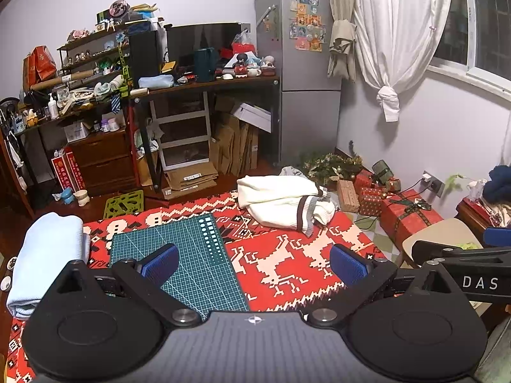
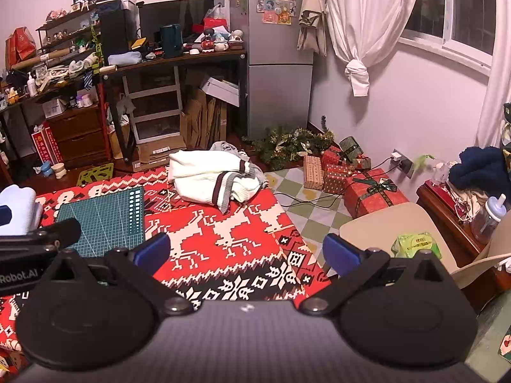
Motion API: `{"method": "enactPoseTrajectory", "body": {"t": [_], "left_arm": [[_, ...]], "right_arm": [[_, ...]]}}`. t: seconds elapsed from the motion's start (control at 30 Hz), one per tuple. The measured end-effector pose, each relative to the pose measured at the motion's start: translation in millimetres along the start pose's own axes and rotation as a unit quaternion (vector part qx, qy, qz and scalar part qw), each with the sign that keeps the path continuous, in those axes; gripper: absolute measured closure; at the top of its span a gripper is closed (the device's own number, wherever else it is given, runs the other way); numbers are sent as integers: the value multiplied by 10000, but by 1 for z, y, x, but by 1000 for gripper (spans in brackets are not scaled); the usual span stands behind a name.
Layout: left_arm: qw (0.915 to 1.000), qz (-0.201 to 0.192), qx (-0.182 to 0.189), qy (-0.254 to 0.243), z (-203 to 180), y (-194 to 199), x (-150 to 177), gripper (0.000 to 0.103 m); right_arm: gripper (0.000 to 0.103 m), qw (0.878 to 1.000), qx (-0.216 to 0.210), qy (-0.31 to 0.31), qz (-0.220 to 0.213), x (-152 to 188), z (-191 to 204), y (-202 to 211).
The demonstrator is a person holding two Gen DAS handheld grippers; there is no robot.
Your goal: Fold clothes
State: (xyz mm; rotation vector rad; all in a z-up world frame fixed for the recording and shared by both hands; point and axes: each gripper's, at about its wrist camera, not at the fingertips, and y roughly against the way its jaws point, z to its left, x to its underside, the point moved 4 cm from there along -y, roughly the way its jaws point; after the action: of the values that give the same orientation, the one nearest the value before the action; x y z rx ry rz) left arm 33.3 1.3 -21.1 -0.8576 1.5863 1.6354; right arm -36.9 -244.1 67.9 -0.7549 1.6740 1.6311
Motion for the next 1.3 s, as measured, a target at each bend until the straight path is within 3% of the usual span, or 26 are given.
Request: {"method": "enactPoseTrajectory", "body": {"t": [0.1,0.27,0.4,0.63,1.0,1.17,1.3], "left_arm": [[9998,-181,-39,-36,1,5,4,2],[9998,-69,-82,-142,-5,4,2,2],[9996,-242,-110,-99,-5,10,3,2],[9997,-175,68,-184,-8,10,7,2],[9999,16,84,123,-3,3,23,2],[9992,-94,72,390,2,-1,28,2],[9992,-247,148,274,0,0,31,2]], "right_arm": [[0,10000,-28,-37,-19,0,-3,0],[0,9999,-74,-97,-51,0,-7,0],[0,9998,-111,-146,-76,1,-10,0],[0,9999,-73,-127,-47,3,-11,5],[0,9999,-42,-99,5,11,-10,6],[0,10000,-28,-68,47,15,-10,4],[0,10000,7,-32,68,18,-10,2]]}}
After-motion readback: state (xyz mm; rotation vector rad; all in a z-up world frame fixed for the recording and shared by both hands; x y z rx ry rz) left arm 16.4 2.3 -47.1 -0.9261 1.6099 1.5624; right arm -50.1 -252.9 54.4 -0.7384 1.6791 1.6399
